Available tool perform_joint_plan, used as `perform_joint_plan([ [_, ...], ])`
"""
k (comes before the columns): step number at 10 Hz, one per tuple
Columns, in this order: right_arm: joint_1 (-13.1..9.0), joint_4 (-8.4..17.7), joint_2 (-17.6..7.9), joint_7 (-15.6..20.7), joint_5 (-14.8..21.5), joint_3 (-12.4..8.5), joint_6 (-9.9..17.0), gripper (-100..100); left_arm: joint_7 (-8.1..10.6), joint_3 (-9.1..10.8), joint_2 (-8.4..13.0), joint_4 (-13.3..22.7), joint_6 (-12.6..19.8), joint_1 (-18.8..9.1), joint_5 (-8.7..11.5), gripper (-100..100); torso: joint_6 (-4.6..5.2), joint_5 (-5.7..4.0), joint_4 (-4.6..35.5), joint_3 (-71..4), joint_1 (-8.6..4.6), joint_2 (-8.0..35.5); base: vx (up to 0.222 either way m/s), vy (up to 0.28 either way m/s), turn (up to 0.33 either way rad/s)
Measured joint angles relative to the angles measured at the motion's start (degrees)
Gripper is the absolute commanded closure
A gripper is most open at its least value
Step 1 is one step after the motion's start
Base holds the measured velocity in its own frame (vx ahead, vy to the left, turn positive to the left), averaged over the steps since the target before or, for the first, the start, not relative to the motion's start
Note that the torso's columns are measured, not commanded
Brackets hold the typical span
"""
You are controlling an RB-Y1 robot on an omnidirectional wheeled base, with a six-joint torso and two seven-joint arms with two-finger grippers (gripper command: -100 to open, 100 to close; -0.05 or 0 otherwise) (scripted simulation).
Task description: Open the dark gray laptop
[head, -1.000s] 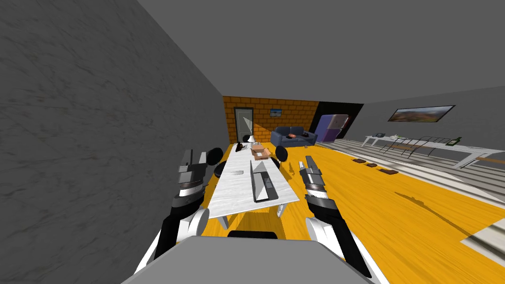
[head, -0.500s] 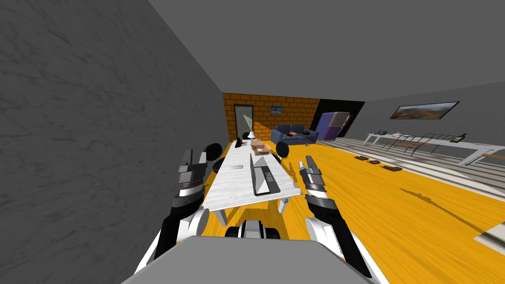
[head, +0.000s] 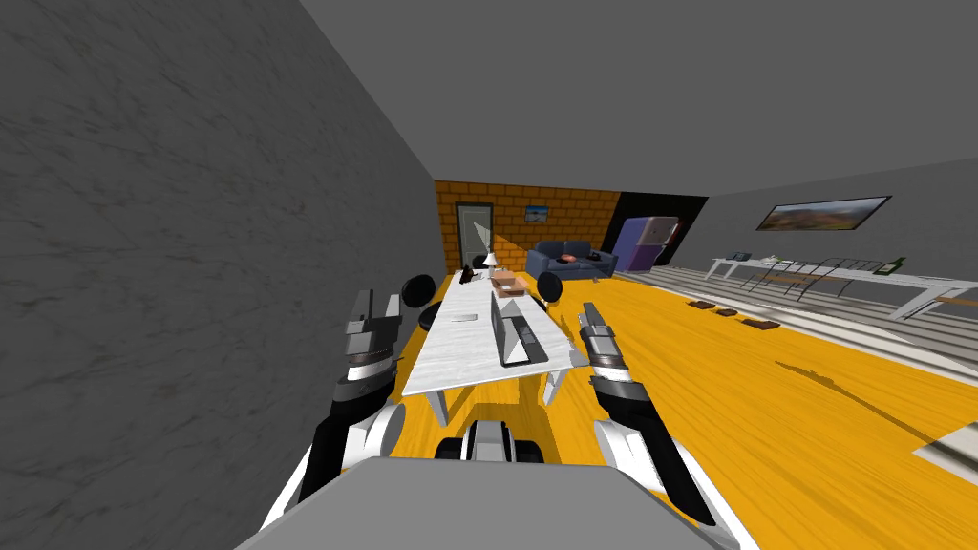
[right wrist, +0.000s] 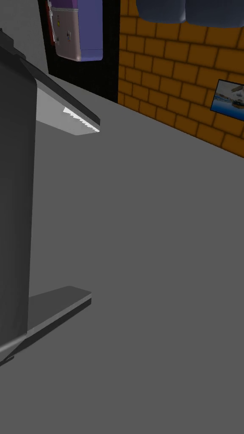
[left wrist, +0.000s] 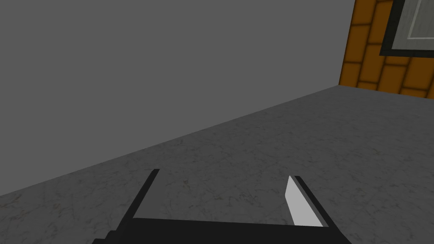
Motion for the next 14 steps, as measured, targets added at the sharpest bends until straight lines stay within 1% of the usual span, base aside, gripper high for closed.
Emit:
perform_joint_plan([
  [7, -1.6, 2.9, -1.4, 9.8, 0.6, -0.3, 0.0, -100, 0.0, 0.0, 0.0, 0.0, 0.0, 0.0, 0.0, 0, 0.0, 0.01, 0.0, 0.1, 0.04, 0.1, -0.054, 0.102, 0.003],
  [14, -3.0, 5.4, -1.9, 19.8, 1.3, -0.6, 0.0, -100, 0.0, 0.0, 0.0, 0.0, 0.0, 0.0, 0.0, 0, 0.0, 0.0, 0.0, 0.1, -0.03, 0.1, -0.055, 0.117, 0.003],
])
